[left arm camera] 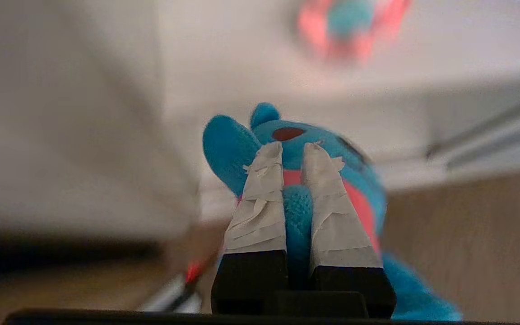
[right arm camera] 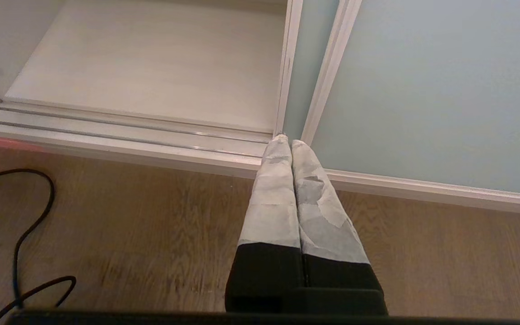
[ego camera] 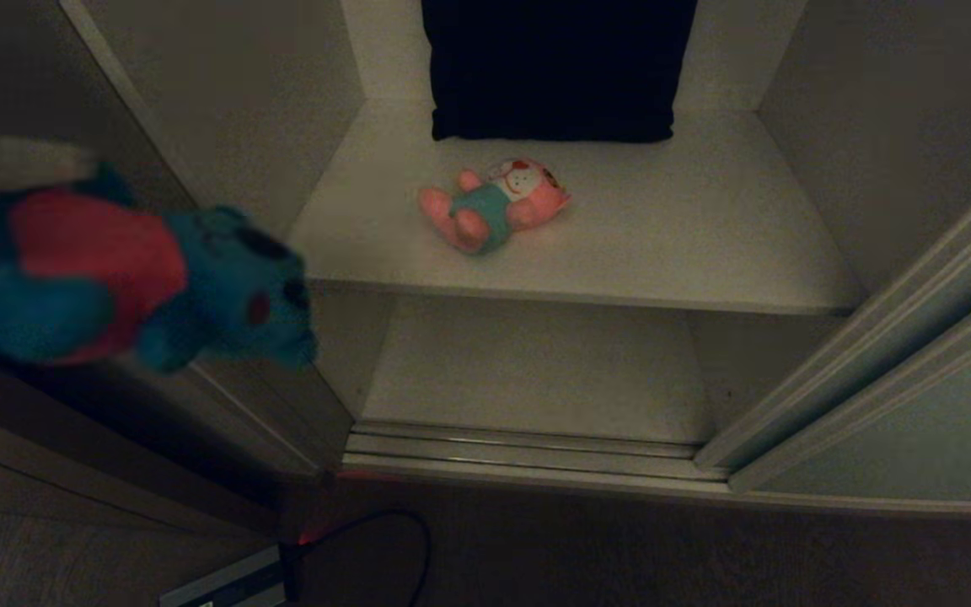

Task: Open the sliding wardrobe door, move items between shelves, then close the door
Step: Place the blue doll on the lower shelf

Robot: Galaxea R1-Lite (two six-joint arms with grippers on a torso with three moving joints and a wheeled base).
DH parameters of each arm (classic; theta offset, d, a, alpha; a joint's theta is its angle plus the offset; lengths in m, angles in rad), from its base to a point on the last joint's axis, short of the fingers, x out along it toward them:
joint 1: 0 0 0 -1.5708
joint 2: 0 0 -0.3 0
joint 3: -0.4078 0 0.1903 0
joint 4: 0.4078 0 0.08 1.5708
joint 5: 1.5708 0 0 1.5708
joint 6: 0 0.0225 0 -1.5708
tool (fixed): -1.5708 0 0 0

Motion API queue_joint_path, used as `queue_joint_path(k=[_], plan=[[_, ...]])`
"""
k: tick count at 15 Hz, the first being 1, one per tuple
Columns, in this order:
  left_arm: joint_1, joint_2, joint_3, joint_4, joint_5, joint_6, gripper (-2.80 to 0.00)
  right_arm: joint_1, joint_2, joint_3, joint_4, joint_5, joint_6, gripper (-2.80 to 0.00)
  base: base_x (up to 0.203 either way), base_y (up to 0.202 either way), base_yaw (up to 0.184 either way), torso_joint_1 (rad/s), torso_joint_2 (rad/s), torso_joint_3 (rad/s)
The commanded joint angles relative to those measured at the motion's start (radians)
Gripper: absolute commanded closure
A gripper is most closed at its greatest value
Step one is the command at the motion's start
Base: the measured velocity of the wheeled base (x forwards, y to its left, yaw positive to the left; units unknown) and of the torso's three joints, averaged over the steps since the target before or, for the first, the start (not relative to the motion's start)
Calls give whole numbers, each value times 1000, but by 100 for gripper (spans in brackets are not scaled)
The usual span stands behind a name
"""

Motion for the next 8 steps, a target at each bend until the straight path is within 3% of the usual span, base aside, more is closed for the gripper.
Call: queue_joint_path(k=[1,3,4,8], plan=[[119,-282,184,40,-92,17,0,0,0,3,0,0,0,0,0,0,0,0,0,0],[250,-416,277,113,-190,26,0,0,0,3,0,0,0,0,0,0,0,0,0,0],[282,-479,353,131,-219,30,0,0,0,3,0,0,0,0,0,0,0,0,0,0],[335,-709,684,77,-247,67,0,0,0,3,0,0,0,0,0,0,0,0,0,0]])
